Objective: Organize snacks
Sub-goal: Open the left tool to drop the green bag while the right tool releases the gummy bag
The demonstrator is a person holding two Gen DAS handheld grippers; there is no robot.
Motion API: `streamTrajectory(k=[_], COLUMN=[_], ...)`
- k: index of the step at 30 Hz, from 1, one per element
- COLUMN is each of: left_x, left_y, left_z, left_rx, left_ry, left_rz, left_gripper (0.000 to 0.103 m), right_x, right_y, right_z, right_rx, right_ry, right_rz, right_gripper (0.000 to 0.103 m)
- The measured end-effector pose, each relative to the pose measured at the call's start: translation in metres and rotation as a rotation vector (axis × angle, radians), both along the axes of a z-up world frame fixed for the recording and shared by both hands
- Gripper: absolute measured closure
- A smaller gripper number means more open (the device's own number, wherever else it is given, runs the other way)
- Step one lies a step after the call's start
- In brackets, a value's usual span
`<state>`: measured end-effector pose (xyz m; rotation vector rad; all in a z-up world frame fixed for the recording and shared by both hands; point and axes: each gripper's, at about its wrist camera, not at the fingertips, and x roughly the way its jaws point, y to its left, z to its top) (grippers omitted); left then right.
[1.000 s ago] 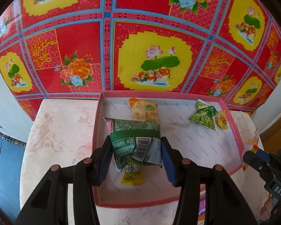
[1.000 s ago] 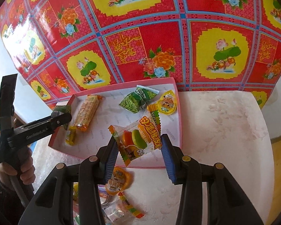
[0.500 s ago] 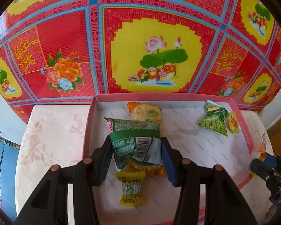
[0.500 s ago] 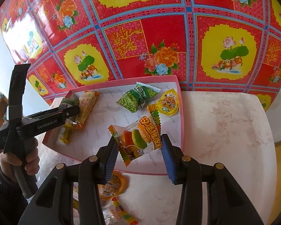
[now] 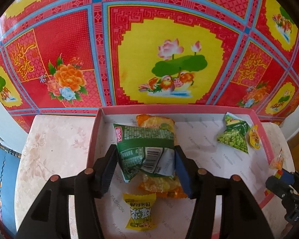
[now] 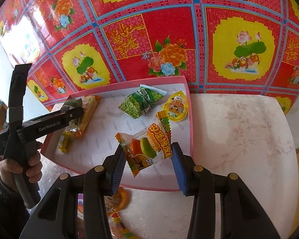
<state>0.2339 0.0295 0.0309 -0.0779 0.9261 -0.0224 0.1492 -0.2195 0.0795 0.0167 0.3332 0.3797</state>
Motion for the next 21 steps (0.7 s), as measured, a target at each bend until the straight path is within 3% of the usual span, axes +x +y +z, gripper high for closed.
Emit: streamTrajectory(k=[21], left_x=[-0.019], left_y=[0.020], left_z=[0.025], left_rx=[-0.033], left_ry=[-0.040], left_rz=[0.010], left_gripper=[0.043], right_x=[0.030], right_y=[0.012], right_z=[0.003], right_rx=[-0.033], right_ry=[0.005], right_rz=[-0.006], right_gripper=[0.057])
